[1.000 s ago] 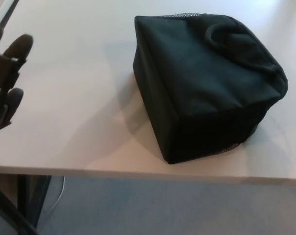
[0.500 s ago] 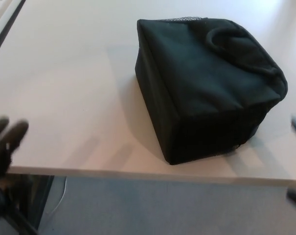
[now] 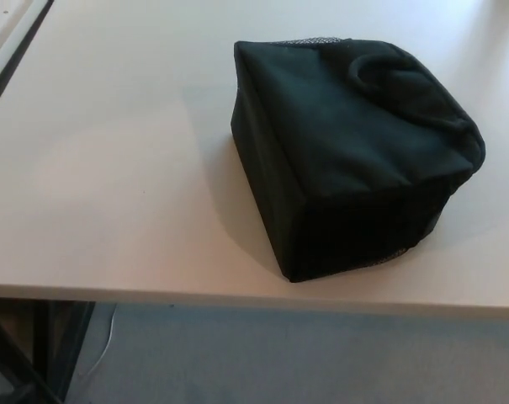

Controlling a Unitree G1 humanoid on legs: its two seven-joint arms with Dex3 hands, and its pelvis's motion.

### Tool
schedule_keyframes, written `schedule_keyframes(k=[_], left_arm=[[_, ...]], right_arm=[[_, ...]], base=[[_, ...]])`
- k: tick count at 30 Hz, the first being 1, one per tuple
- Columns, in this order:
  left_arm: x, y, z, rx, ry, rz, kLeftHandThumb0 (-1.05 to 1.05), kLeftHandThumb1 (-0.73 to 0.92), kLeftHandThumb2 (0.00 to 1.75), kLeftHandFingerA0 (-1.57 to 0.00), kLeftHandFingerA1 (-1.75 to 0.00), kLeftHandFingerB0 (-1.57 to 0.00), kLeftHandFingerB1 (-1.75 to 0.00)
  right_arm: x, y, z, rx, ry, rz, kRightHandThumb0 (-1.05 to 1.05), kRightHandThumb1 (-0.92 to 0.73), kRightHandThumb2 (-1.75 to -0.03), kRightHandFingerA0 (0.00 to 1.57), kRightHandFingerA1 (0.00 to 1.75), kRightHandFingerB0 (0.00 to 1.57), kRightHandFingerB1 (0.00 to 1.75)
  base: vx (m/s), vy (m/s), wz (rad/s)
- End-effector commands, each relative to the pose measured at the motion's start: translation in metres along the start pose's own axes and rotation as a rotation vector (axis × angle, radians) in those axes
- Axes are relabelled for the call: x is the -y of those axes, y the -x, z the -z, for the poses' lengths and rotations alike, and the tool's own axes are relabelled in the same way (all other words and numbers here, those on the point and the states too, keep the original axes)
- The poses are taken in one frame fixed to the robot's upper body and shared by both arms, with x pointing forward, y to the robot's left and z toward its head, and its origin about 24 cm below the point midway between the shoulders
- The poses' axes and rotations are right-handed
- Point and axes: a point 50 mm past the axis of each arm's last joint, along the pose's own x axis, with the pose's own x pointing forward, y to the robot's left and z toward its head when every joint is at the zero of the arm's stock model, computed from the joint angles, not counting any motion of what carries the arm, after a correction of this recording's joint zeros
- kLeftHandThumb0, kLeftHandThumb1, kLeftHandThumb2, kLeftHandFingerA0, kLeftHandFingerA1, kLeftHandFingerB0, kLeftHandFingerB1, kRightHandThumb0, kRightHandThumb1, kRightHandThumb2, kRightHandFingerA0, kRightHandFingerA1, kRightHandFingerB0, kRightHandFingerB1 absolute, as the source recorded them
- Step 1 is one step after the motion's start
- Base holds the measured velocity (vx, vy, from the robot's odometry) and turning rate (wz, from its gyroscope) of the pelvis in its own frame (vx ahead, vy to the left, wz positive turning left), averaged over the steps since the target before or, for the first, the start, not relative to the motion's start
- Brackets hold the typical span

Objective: A lunch bag is kept on the middle of the desk and the robot uses both its hands to grab the opening of the bag from the left and right and moves its hands away from each other to spread the bag open

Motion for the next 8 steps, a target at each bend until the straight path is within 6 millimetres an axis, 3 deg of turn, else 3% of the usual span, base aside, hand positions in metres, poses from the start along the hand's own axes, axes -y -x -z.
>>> schedule_keyframes(k=[1, 4, 5, 7, 8], left_arm=[[-0.005, 0.024, 0.006, -0.233, 0.241, -0.105, -0.68, 0.9, 0.68, -0.41, -0.36, -0.31, -0.3], [-0.005, 0.022, 0.009, -0.24, 0.209, -0.058, -0.69, 0.92, 0.7, -0.39, -0.37, -0.27, -0.3], [-0.004, 0.017, 0.009, -0.222, 0.217, -0.036, -0.68, 0.92, 0.69, -0.37, -0.34, -0.29, -0.3], [-0.003, 0.013, 0.009, -0.201, 0.206, -0.004, -0.67, 0.92, 0.69, -0.38, -0.34, -0.3, -0.3], [-0.002, 0.013, 0.01, -0.202, 0.201, 0.019, -0.67, 0.91, 0.68, -0.38, -0.33, -0.29, -0.3]], right_arm=[[-0.032, 0.031, 0.001, -0.068, 0.05, 0.099, -0.58, -0.71, -0.62, 0.21, 0.33, 0.17, 0.29], [-0.035, 0.026, 0.004, -0.072, 0.062, 0.073, -0.57, -0.7, -0.62, 0.21, 0.34, 0.16, 0.29], [-0.037, 0.021, 0.004, -0.077, 0.028, 0.067, -0.6, -0.58, -0.8, 0.16, 0.42, 0.09, 0.38], [-0.041, 0.02, 0.003, -0.101, -0.009, 0.073, -0.62, -0.6, -0.82, 0.16, 0.42, 0.09, 0.38], [-0.042, 0.02, 0.003, -0.105, -0.013, 0.071, -0.55, -0.74, -0.63, 0.21, 0.34, 0.12, 0.28]], base=[[0.0, 0.0, 0.0], [0.0, 0.0, 0.0], [0.0, 0.0, 0.0], [0.0, 0.0, 0.0], [0.0, 0.0, 0.0]])
